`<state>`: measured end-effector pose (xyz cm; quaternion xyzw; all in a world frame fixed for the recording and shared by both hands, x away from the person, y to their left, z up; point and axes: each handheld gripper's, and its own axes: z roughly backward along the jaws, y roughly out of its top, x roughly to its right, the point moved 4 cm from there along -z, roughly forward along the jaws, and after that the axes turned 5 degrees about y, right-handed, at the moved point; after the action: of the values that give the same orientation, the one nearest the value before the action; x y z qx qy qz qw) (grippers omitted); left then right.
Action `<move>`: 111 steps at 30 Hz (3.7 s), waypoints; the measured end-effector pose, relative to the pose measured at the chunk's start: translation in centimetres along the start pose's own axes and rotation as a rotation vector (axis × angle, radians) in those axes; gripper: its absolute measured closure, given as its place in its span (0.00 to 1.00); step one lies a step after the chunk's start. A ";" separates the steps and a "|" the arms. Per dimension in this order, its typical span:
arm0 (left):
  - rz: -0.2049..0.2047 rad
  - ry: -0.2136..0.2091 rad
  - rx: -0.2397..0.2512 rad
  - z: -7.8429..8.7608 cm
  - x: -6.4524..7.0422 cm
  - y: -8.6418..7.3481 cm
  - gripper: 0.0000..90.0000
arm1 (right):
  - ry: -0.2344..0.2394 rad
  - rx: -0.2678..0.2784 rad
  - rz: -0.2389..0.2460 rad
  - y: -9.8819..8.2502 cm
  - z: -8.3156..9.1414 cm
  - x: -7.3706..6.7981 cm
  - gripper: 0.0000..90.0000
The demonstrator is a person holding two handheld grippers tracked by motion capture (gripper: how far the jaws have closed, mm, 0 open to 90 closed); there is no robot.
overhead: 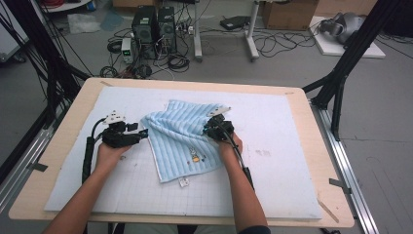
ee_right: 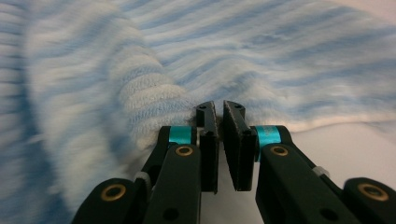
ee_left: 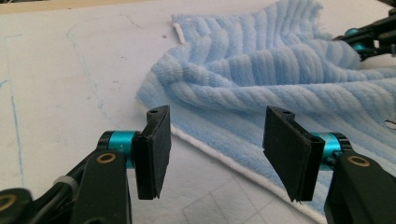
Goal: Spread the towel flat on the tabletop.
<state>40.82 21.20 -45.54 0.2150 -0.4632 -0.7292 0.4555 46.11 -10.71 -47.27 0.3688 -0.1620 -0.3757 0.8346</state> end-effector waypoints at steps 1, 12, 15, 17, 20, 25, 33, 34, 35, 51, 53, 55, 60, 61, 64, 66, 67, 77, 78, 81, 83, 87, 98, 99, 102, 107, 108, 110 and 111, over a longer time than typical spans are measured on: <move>-0.004 -0.003 -0.010 0.0 0.1 -0.1 0.47 | -0.027 0.007 -0.010 -0.1 0.0 0.5 0.94; -0.021 -0.041 -0.045 -0.1 1.6 -1.4 0.48 | -0.285 0.028 -0.138 -0.7 1.9 6.5 0.90; -0.030 -0.051 -0.053 -0.2 2.0 -1.5 0.48 | -0.236 0.079 -0.150 -1.0 2.7 6.5 0.81; -0.041 -0.065 -0.060 -0.3 2.4 -1.6 0.48 | -0.212 0.083 -0.155 -1.3 3.2 6.3 0.78; -0.061 -0.073 -0.069 -0.4 2.9 -1.8 0.48 | -0.171 0.098 -0.166 -1.9 4.1 6.0 0.69; -0.074 -0.081 -0.066 0.0 3.5 -2.0 0.47 | -0.107 0.116 -0.177 -3.0 6.4 5.2 0.64; -0.078 -0.112 -0.058 1.3 4.9 -2.8 0.49 | -0.045 0.122 -0.155 -6.6 10.1 3.2 0.65; -0.086 -0.117 -0.059 1.4 5.3 -3.0 0.49 | -0.039 0.124 -0.150 -7.0 10.5 2.9 0.65; -0.096 -0.132 -0.060 1.5 5.7 -3.1 0.50 | -0.030 0.127 -0.148 -7.4 10.8 2.6 0.65; -0.291 -0.210 -0.156 1.2 9.6 -4.0 0.76 | 0.117 0.027 -0.037 -9.5 10.2 -2.2 0.82; -0.285 -0.213 -0.158 1.3 9.5 -4.1 0.92 | 0.143 0.023 -0.048 -9.6 10.4 -2.3 0.85; -0.283 -0.230 -0.163 1.5 9.5 -4.2 0.95 | 0.163 0.014 -0.042 -9.7 10.7 -2.5 0.88; -0.251 -0.273 -0.177 2.8 8.8 -4.7 0.96 | 0.217 -0.003 -0.016 -10.5 12.3 -3.6 0.96; -0.246 -0.281 -0.177 3.0 8.7 -4.8 0.96 | 0.221 -0.004 -0.006 -10.8 12.6 -3.8 0.96; -0.246 -0.289 -0.181 3.6 8.6 -5.1 0.96 | 0.247 -0.001 -0.014 -11.5 13.5 -4.2 0.97; -0.246 -0.294 -0.182 4.1 8.6 -5.3 0.96 | 0.278 -0.013 -0.008 -11.8 14.0 -4.7 0.98; -0.241 -0.296 -0.178 4.3 8.6 -5.3 0.96 | 0.281 -0.019 0.008 -12.0 14.2 -5.0 0.98; -0.199 -0.299 -0.158 6.4 6.7 -5.5 0.96 | 0.194 0.083 -0.032 -10.8 15.2 -4.6 0.76; -0.200 -0.295 -0.159 6.5 6.5 -5.5 0.96 | 0.190 0.091 -0.029 -10.5 14.9 -4.7 0.73; -0.193 -0.294 -0.159 6.5 6.3 -5.6 0.96 | 0.161 0.110 -0.040 -9.1 13.3 -5.4 0.64; -0.193 -0.295 -0.162 6.4 6.3 -5.7 0.96 | 0.128 0.104 -0.031 -8.0 11.8 -5.7 0.61; -0.195 -0.293 -0.160 6.2 6.2 -5.7 0.95 | 0.075 0.046 -0.032 -6.7 8.7 -6.1 0.60; -0.154 -0.258 -0.122 5.4 6.4 -5.3 0.95 | -0.038 0.006 0.010 -6.2 7.0 -4.4 0.97; -0.149 -0.254 -0.117 5.2 6.6 -5.2 0.95 | -0.073 0.021 -0.011 -6.2 7.1 -3.6 0.96; -0.173 -0.199 -0.111 4.5 7.2 -4.9 0.92 | -0.104 0.019 -0.041 -6.3 6.9 -2.8 0.93; -0.136 -0.129 -0.080 4.7 6.6 -4.9 0.62 | -0.097 0.064 -0.026 -6.3 8.2 -3.4 0.71; -0.130 -0.123 -0.071 4.9 6.3 -4.8 0.60 | -0.088 0.080 -0.026 -6.4 8.8 -3.5 0.68; -0.121 -0.113 -0.047 5.5 6.0 -4.7 0.59 | -0.074 0.115 -0.017 -6.9 10.2 -3.5 0.66; -0.123 -0.117 -0.040 5.7 5.8 -4.6 0.58 | -0.062 0.126 -0.022 -7.2 10.7 -3.5 0.66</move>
<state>31.57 19.64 -46.20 0.1909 -0.4604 -0.7762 0.3862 34.28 -16.53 -45.30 0.4106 -0.2068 -0.3852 0.8002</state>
